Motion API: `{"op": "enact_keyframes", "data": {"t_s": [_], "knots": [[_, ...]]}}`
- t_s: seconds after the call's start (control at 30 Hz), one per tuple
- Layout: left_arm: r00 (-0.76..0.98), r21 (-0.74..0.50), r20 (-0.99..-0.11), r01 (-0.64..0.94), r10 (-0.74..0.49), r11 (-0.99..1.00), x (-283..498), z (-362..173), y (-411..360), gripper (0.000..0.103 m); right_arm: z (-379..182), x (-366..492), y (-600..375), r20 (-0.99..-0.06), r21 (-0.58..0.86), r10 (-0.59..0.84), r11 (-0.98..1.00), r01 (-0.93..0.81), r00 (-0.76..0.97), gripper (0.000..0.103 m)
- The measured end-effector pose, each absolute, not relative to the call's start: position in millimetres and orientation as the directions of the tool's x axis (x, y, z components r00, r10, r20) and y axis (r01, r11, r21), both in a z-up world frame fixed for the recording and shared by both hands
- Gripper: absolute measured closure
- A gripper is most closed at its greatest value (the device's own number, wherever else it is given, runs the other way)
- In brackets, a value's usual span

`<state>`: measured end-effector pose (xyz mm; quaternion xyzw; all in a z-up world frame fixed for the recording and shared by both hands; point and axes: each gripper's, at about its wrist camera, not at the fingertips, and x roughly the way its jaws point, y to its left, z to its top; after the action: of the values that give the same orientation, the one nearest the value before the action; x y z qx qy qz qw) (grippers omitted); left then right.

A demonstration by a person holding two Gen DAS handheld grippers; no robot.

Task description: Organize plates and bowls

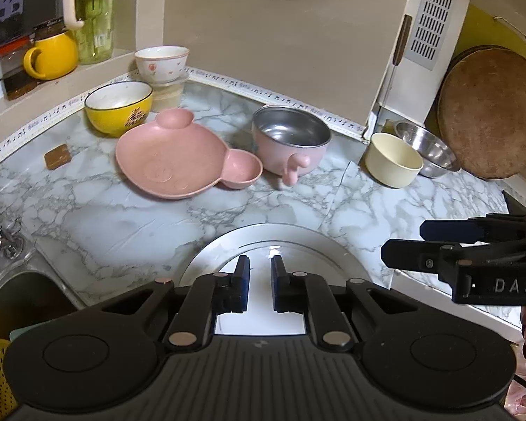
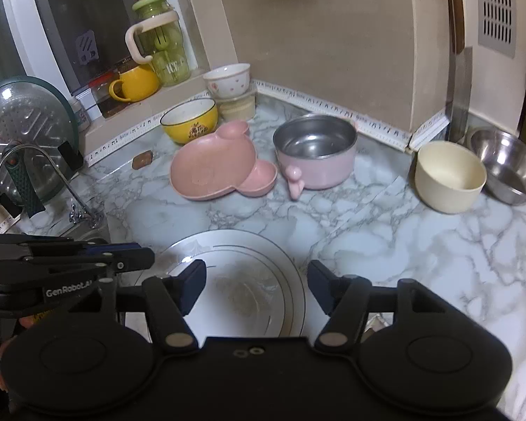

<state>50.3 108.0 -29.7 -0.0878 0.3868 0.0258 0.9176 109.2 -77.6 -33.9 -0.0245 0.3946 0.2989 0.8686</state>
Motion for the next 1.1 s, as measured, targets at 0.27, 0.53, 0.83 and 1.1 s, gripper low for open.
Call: {"op": "enact_keyframes", "data": {"t_s": [0.27,0.53,0.83,1.1], "knots": [[0.75,-0.146,-0.661,-0.092,-0.028,0.985,55,-14,106,0.038,-17,101,-81,-0.67,0.167,0.475,0.845,-0.508,0.57,0.018],[0.784,-0.156,-0.62,-0.083,-0.032,0.984,72,-3,124,0.024,-11,99,-74,-0.65,0.15,0.453,0.863,-0.482,0.61,0.002],[0.773,-0.131,-0.634,-0.057,-0.04,0.99,106,4,161,0.023,-14,110,-54,-0.663,0.166,0.419,0.89,-0.424,0.62,0.0],[0.742,-0.102,-0.667,-0.002,-0.067,0.995,151,5,196,0.023,-22,127,-26,-0.692,0.181,0.401,0.901,-0.393,0.6,0.0]]}}
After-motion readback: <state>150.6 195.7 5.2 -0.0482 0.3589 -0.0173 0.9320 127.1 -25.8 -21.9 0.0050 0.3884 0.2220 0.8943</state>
